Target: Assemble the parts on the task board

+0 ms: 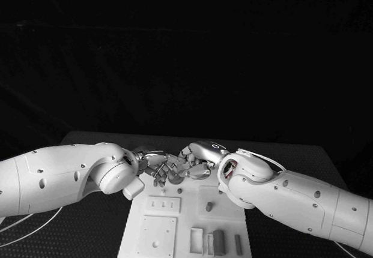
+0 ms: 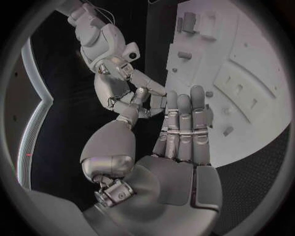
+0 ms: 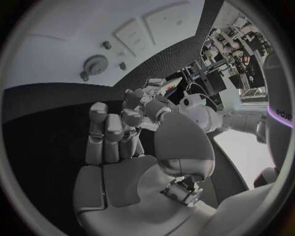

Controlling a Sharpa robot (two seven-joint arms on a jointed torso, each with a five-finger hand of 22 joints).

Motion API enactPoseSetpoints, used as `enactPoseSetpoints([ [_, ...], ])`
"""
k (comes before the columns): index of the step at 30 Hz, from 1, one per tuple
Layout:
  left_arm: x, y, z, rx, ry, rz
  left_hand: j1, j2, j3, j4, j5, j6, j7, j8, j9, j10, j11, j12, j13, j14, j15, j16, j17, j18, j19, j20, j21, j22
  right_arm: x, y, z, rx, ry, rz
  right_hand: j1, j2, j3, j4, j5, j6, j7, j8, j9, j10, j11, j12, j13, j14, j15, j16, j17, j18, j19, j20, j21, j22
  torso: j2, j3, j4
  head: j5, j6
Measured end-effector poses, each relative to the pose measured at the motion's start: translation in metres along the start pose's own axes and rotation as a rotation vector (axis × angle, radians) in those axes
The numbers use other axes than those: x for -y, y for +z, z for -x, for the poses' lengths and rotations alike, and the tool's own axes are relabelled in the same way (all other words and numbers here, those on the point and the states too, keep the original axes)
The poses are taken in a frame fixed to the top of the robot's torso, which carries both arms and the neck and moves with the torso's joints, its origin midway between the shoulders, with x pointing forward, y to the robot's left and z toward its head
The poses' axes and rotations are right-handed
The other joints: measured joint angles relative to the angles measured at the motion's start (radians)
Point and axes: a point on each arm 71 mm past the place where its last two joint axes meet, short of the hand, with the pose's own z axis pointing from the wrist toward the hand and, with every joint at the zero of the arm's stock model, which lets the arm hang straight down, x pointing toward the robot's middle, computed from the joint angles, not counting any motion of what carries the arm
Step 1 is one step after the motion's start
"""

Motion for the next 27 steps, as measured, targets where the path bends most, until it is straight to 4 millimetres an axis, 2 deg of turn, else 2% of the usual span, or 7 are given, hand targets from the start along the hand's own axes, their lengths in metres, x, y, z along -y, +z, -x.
enactPoseSetpoints([
  [6, -0.0003, 0.0000, -0.0004, -0.001, 0.001, 0.003, 0.011, 0.011, 0.002, -0.017, 0.000, 0.000, 0.000, 0.005, 0.004, 0.000, 0.000, 0.006, 0.007, 0.000, 0.000, 0.014, -0.006, -0.001, 0.006, -0.006, 0.000, 0.007, -0.0012, 0.0007, -0.0004, -0.002, -0.001, 0.002, 0.000, 0.000, -0.001, -0.001, 0.000, 0.000, 0.000, 0.000, 0.000, 0.000, 0.000, 0.000, 0.000, 0.000, 0.000, 0.000, 0.000, 0.000, 0.000, 0.000, 0.000, 0.000, 0.000, 0.0002, -0.0007, -0.001, -0.001],
  [17, -0.0011, 0.0000, -0.0007, 0.000, 0.003, 0.009, 0.052, 0.052, 0.023, -0.049, 0.000, 0.003, -0.001, 0.004, 0.004, 0.004, -0.004, 0.010, 0.013, 0.000, 0.000, 0.030, -0.020, -0.006, 0.010, -0.009, 0.000, 0.017, -0.0034, 0.0027, -0.0017, -0.005, -0.003, 0.005, 0.009, -0.003, -0.001, -0.001, 0.000, 0.000, 0.000, 0.000, 0.000, 0.000, 0.000, 0.000, 0.000, 0.000, 0.000, 0.000, 0.000, 0.000, 0.000, 0.000, 0.000, 0.000, 0.000, 0.0003, 0.0000, -0.003, -0.004],
  [27, -0.0019, 0.0002, -0.0012, 0.000, 0.004, 0.016, 0.065, 0.065, 0.033, -0.059, 0.000, 0.004, -0.002, 0.004, 0.004, 0.004, -0.004, 0.010, 0.015, 0.000, 0.000, 0.035, -0.028, -0.006, 0.010, -0.009, 0.000, 0.021, -0.0035, 0.0036, -0.0034, -0.009, -0.005, 0.004, 0.007, -0.001, -0.002, -0.002, 0.000, 0.000, 0.000, 0.000, 0.000, 0.000, 0.000, 0.000, 0.000, -0.004, -0.001, 0.000, 0.000, 0.000, 0.003, -0.002, 0.000, 0.000, 0.001, 0.0007, 0.0000, -0.003, -0.005],
])
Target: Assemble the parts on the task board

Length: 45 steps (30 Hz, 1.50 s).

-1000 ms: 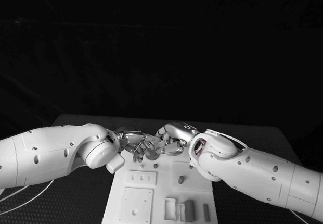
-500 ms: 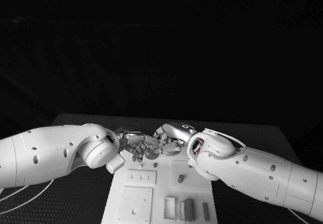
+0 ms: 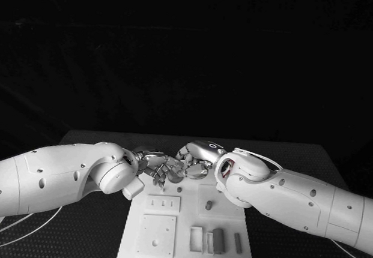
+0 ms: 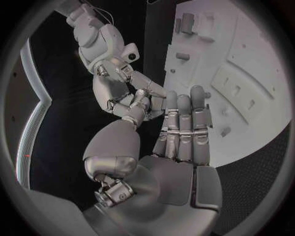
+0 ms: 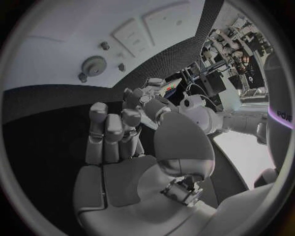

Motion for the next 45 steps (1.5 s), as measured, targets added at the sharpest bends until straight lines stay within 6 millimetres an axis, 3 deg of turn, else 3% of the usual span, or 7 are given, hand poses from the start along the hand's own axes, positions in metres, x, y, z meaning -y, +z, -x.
enactPoseSetpoints([
  [7, -0.0003, 0.0000, 0.0000, 0.000, 0.001, 0.004, 0.008, 0.008, 0.006, -0.006, 0.000, 0.000, 0.000, 0.000, 0.002, 0.002, -0.001, 0.000, 0.000, -0.002, -0.002, 0.003, -0.005, 0.000, 0.000, 0.000, 0.000, 0.003, -0.0013, 0.0010, -0.0006, -0.001, 0.000, 0.001, -0.002, 0.002, 0.001, 0.001, -0.003, 0.000, 0.000, 0.000, 0.000, 0.004, -0.004, 0.000, 0.000, 0.000, 0.000, 0.000, 0.000, 0.000, 0.002, 0.001, 0.000, 0.000, 0.000, 0.0000, -0.0001, 0.000, -0.001],
  [17, -0.0003, -0.0005, 0.0003, -0.001, 0.001, 0.004, 0.056, 0.055, 0.063, -0.010, -0.003, 0.000, 0.000, -0.008, -0.001, 0.003, 0.000, 0.000, 0.002, -0.004, -0.004, 0.015, -0.020, 0.000, 0.002, 0.002, 0.000, 0.011, 0.0004, 0.0004, -0.0010, -0.001, 0.000, -0.003, 0.000, 0.003, 0.001, 0.001, -0.004, 0.000, 0.000, 0.000, 0.000, 0.004, -0.004, 0.000, 0.000, 0.000, 0.000, 0.000, 0.000, 0.000, 0.001, 0.002, 0.000, 0.000, 0.000, 0.0000, -0.0006, 0.000, 0.000],
  [39, -0.0004, -0.0020, 0.0011, -0.006, 0.015, 0.001, 0.086, 0.051, 0.118, -0.008, -0.001, 0.000, 0.000, -0.025, -0.001, -0.004, 0.001, 0.000, 0.004, -0.014, 0.000, 0.030, -0.044, -0.001, 0.002, 0.002, 0.000, 0.023, 0.0009, 0.0003, -0.0020, -0.003, -0.002, -0.003, 0.000, 0.003, 0.000, 0.000, 0.001, 0.000, 0.000, 0.000, 0.000, 0.004, -0.004, 0.000, 0.001, 0.002, -0.002, 0.000, 0.000, 0.000, -0.001, 0.000, 0.000, 0.000, 0.000, -0.0008, -0.0007, -0.003, -0.002],
  [43, -0.0006, -0.0022, 0.0013, -0.007, 0.016, 0.001, 0.085, 0.043, 0.121, -0.005, -0.002, 0.000, 0.000, -0.023, 0.000, -0.006, 0.003, 0.000, 0.004, -0.014, 0.000, 0.031, -0.049, -0.001, 0.002, 0.003, 0.000, 0.025, 0.0008, 0.0004, -0.0021, -0.003, -0.002, -0.002, 0.000, 0.003, -0.002, -0.001, 0.001, 0.000, 0.000, 0.000, 0.000, 0.004, -0.004, 0.000, 0.001, 0.002, -0.002, 0.000, 0.000, 0.000, -0.001, 0.000, 0.004, 0.000, 0.001, -0.0008, -0.0008, -0.003, -0.002],
  [45, -0.0008, -0.0023, 0.0014, -0.007, 0.016, 0.002, 0.067, 0.025, 0.118, 0.003, -0.002, 0.000, 0.000, -0.022, 0.002, -0.006, 0.002, -0.006, 0.004, -0.016, 0.002, 0.036, -0.052, -0.001, 0.003, 0.004, -0.003, 0.026, 0.0008, 0.0005, -0.0021, -0.003, -0.002, -0.002, 0.000, 0.003, -0.002, -0.002, 0.001, 0.000, 0.000, 0.000, 0.000, 0.004, -0.004, 0.000, 0.001, 0.002, -0.002, 0.000, 0.000, 0.000, -0.001, 0.000, 0.004, 0.000, 0.001, -0.0007, -0.0009, -0.003, -0.002],
])
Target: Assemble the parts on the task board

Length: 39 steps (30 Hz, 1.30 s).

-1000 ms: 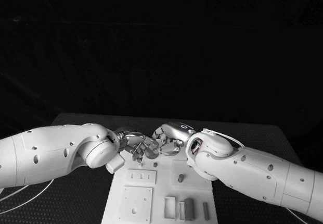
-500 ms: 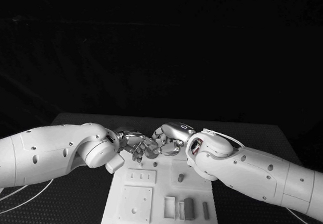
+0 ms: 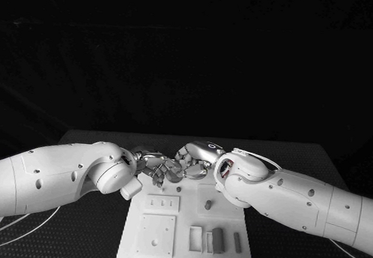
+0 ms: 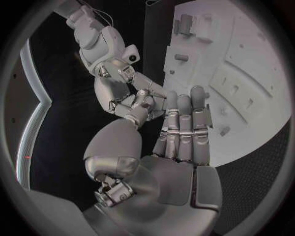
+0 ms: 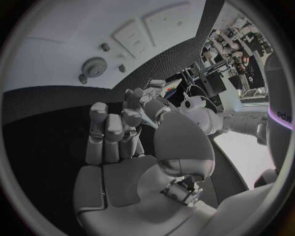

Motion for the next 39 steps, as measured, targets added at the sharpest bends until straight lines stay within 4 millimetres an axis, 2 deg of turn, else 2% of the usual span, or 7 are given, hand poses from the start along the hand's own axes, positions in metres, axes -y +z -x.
enactPoseSetpoints([
  [5, -0.001, 0.000, 0.000, 0.000, -0.001, 0.006, -0.050, -0.050, -0.031, 0.020, 0.006, -0.002, 0.002, -0.020, -0.004, -0.004, -0.004, -0.010, -0.003, -0.005, 0.000, 0.001, -0.007, 0.000, 0.000, 0.000, -0.004, 0.002, 0.002, 0.000, 0.000, 0.001, -0.002, -0.008, 0.001, 0.001, 0.000, 0.000, 0.000, 0.000, 0.000, 0.000, 0.000, 0.000, 0.000, 0.000, 0.000, 0.000, 0.000, 0.000, 0.000, 0.000, 0.000, 0.000, 0.000, 0.000, 0.000, 0.0003, -0.0002, -0.001, 0.000],
  [11, -0.003, -0.001, 0.001, 0.007, -0.002, 0.031, -0.138, -0.125, -0.102, 0.026, 0.006, -0.049, 0.041, -0.048, -0.015, -0.045, 0.005, -0.021, -0.005, -0.046, 0.014, 0.006, -0.019, 0.000, -0.036, 0.010, -0.030, 0.001, 0.006, -0.002, 0.000, 0.002, -0.006, -0.023, 0.001, 0.001, 0.000, 0.000, 0.000, 0.000, 0.000, 0.000, 0.000, 0.000, 0.000, 0.000, 0.000, 0.000, 0.000, 0.000, 0.000, 0.000, 0.000, 0.000, 0.000, 0.000, 0.000, 0.0008, -0.0003, -0.002, -0.001],
  [20, -0.006, -0.002, 0.003, 0.015, 0.003, 0.061, -0.171, -0.144, -0.120, 0.022, 0.006, -0.064, 0.044, -0.050, -0.012, -0.065, 0.014, -0.021, -0.005, -0.066, 0.022, 0.006, -0.028, 0.000, -0.047, 0.020, -0.044, -0.001, 0.008, -0.002, 0.000, 0.003, -0.009, -0.033, 0.002, 0.000, -0.001, -0.001, 0.000, 0.000, 0.000, 0.000, 0.000, 0.003, 0.004, 0.000, 0.000, 0.000, 0.000, 0.004, 0.000, 0.000, 0.003, -0.003, 0.000, 0.000, 0.000, 0.0013, 0.0002, -0.002, -0.003],
  [24, -0.006, -0.002, 0.003, 0.016, 0.004, 0.065, -0.174, -0.140, -0.118, 0.020, 0.006, -0.066, 0.044, -0.050, -0.007, -0.067, 0.015, -0.021, -0.005, -0.066, 0.022, 0.012, -0.030, 0.000, -0.047, 0.021, -0.044, -0.001, 0.009, -0.002, 0.000, 0.003, -0.016, -0.044, 0.003, -0.001, -0.002, -0.002, 0.000, 0.000, 0.000, 0.000, 0.000, 0.003, 0.004, 0.000, 0.000, 0.000, 0.001, 0.005, 0.000, 0.000, 0.003, -0.002, 0.000, 0.000, 0.000, 0.0012, 0.0003, -0.002, -0.003],
  [29, -0.005, -0.002, 0.002, 0.017, 0.004, 0.060, -0.132, -0.075, -0.104, -0.007, 0.006, -0.055, 0.033, -0.015, 0.011, -0.067, 0.015, 0.003, 0.000, -0.063, 0.020, 0.034, -0.032, 0.000, -0.044, 0.018, -0.043, 0.009, 0.008, -0.001, 0.000, -0.002, -0.031, -0.053, 0.005, -0.003, -0.002, -0.002, 0.000, 0.000, 0.000, 0.000, 0.000, 0.003, 0.004, 0.000, 0.001, 0.001, 0.002, 0.005, 0.000, 0.000, 0.003, -0.002, 0.000, 0.000, 0.000, 0.0008, 0.0002, -0.003, -0.003],
  [31, -0.005, -0.002, 0.001, 0.019, -0.001, 0.055, -0.117, -0.060, -0.100, -0.012, 0.006, -0.055, 0.033, -0.007, 0.015, -0.067, 0.015, 0.009, 0.001, -0.057, 0.013, 0.041, -0.033, -0.001, -0.032, 0.017, -0.036, 0.014, 0.007, 0.001, -0.001, -0.005, -0.037, -0.054, 0.005, -0.003, -0.002, -0.002, 0.000, 0.000, 0.000, 0.000, 0.000, 0.003, 0.004, 0.000, 0.001, 0.001, 0.002, 0.005, 0.000, 0.000, 0.003, -0.002, 0.000, 0.000, 0.000, 0.0008, 0.0002, -0.004, -0.003],
  [39, -0.003, -0.001, 0.002, 0.034, -0.028, 0.036, -0.105, -0.048, -0.096, -0.010, 0.006, -0.052, 0.030, -0.001, 0.018, -0.067, 0.015, 0.010, -0.004, -0.049, 0.006, 0.052, -0.037, -0.003, -0.022, 0.012, -0.032, 0.021, 0.005, 0.002, -0.011, -0.035, -0.053, -0.061, 0.005, -0.003, 0.000, 0.000, -0.001, 0.000, 0.000, 0.000, 0.000, 0.003, 0.004, 0.000, 0.001, 0.001, 0.002, 0.005, 0.000, 0.000, 0.004, -0.001, 0.000, 0.001, 0.000, 0.0009, 0.0005, -0.003, -0.004],
])
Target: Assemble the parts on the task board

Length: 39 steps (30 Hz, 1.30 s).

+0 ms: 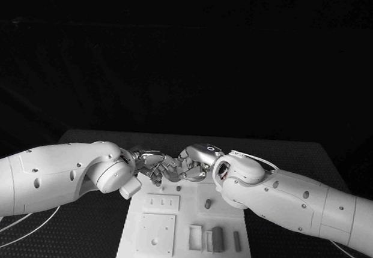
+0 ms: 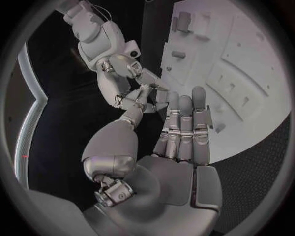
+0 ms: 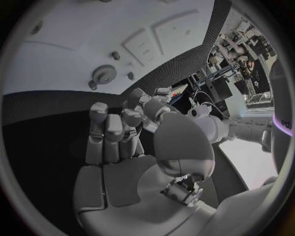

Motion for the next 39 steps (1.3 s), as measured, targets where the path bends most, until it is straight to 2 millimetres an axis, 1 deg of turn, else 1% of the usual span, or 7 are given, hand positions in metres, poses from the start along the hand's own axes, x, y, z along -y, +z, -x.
enactPoseSetpoints([
  [5, 0.0017, 0.0011, -0.0022, -0.003, -0.007, -0.004, 0.001, 0.001, 0.000, 0.000, 0.000, 0.000, 0.000, 0.000, 0.000, 0.000, 0.000, 0.000, -0.003, 0.000, 0.000, 0.000, -0.003, 0.000, 0.000, 0.000, 0.000, 0.001, -0.0023, 0.0002, -0.0013, -0.002, -0.002, 0.002, 0.001, -0.001, 0.000, 0.000, 0.000, 0.000, 0.000, 0.000, 0.000, 0.004, -0.004, 0.000, 0.000, 0.000, 0.000, 0.000, 0.000, 0.000, 0.000, 0.000, 0.000, 0.000, 0.000, 0.0004, 0.0003, 0.001, -0.002],
  [15, 0.0015, 0.0017, -0.0034, -0.012, -0.005, 0.007, -0.004, 0.005, 0.003, 0.003, 0.000, 0.000, 0.000, 0.000, 0.000, 0.000, 0.000, 0.000, -0.010, 0.000, 0.000, 0.012, -0.007, -0.004, 0.000, 0.000, 0.000, 0.006, -0.0039, 0.0000, -0.0021, 0.000, -0.003, 0.000, -0.001, 0.001, 0.000, 0.000, 0.000, 0.000, 0.000, 0.000, 0.000, 0.004, -0.004, 0.000, 0.000, 0.004, -0.003, 0.000, 0.000, 0.000, 0.000, 0.000, 0.000, 0.000, 0.000, 0.0005, 0.0001, 0.002, -0.004],
  [18, 0.0009, 0.0015, -0.0033, -0.012, 0.000, 0.013, -0.008, 0.001, 0.002, 0.004, 0.000, 0.000, 0.000, 0.000, 0.001, 0.000, 0.000, 0.007, -0.014, 0.004, -0.004, 0.021, -0.009, -0.006, 0.006, -0.006, 0.000, 0.010, -0.0033, -0.0004, -0.0022, 0.001, -0.004, -0.002, -0.001, 0.001, 0.000, 0.000, 0.000, 0.000, 0.000, 0.000, 0.000, 0.004, -0.004, 0.000, 0.000, 0.004, -0.003, 0.000, 0.000, 0.000, 0.000, 0.000, 0.000, 0.000, 0.000, 0.0006, -0.0002, 0.002, -0.004],
  [22, 0.0000, 0.0012, -0.0024, -0.010, 0.004, 0.020, -0.013, -0.004, 0.000, 0.005, 0.000, 0.006, -0.006, 0.000, 0.002, 0.007, -0.005, 0.007, -0.015, 0.011, -0.010, 0.027, -0.009, -0.006, 0.009, -0.005, 0.000, 0.010, -0.0020, -0.0009, -0.0020, 0.002, -0.005, -0.006, -0.004, 0.000, 0.000, 0.000, 0.000, 0.000, 0.000, 0.000, 0.000, 0.004, -0.004, 0.000, 0.000, 0.004, -0.003, 0.000, 0.000, 0.000, 0.000, 0.001, 0.000, 0.000, 0.000, 0.0006, -0.0004, 0.002, -0.004],
  [27, -0.0003, 0.0012, -0.0025, -0.008, 0.010, 0.025, -0.013, -0.004, 0.000, 0.005, 0.000, 0.006, -0.006, 0.000, 0.002, 0.009, -0.006, 0.007, -0.016, 0.011, -0.010, 0.027, -0.010, -0.006, 0.009, -0.005, 0.000, 0.011, -0.0018, -0.0009, -0.0020, 0.002, -0.006, -0.008, -0.006, -0.002, 0.000, 0.000, 0.000, 0.000, 0.000, 0.000, 0.000, 0.004, -0.004, 0.000, 0.000, 0.005, -0.002, 0.000, 0.000, 0.000, -0.001, 0.000, 0.000, 0.000, 0.000, 0.0005, -0.0004, 0.002, -0.004],
  [29, -0.0003, 0.0012, -0.0026, -0.008, 0.013, 0.026, -0.018, -0.009, 0.002, 0.007, 0.000, 0.007, -0.006, 0.000, 0.002, 0.009, -0.006, 0.007, -0.016, 0.011, -0.010, 0.027, -0.011, -0.006, 0.009, -0.005, 0.000, 0.011, -0.0017, -0.0009, -0.0020, 0.002, -0.006, -0.009, -0.006, -0.002, 0.000, 0.000, 0.000, 0.000, 0.000, 0.000, 0.000, 0.004, -0.004, 0.000, 0.000, 0.005, -0.002, 0.000, 0.000, 0.000, -0.002, -0.001, 0.000, 0.000, 0.000, 0.0006, -0.0004, 0.002, -0.004],
  [39, 0.0004, 0.0012, -0.0058, -0.029, 0.025, 0.026, -0.018, -0.009, 0.003, 0.008, 0.000, 0.010, -0.010, 0.004, 0.003, 0.015, -0.005, 0.012, -0.020, 0.016, -0.012, 0.036, -0.014, -0.006, 0.016, -0.009, 0.000, 0.014, -0.0027, 0.0004, -0.0023, 0.006, -0.006, -0.013, -0.005, 0.000, -0.001, -0.001, 0.000, 0.000, 0.000, 0.000, 0.000, 0.004, -0.004, 0.000, 0.000, 0.005, -0.002, 0.000, 0.000, 0.000, -0.002, -0.001, 0.000, 0.000, 0.000, -0.0001, -0.0003, 0.001, -0.006],
])
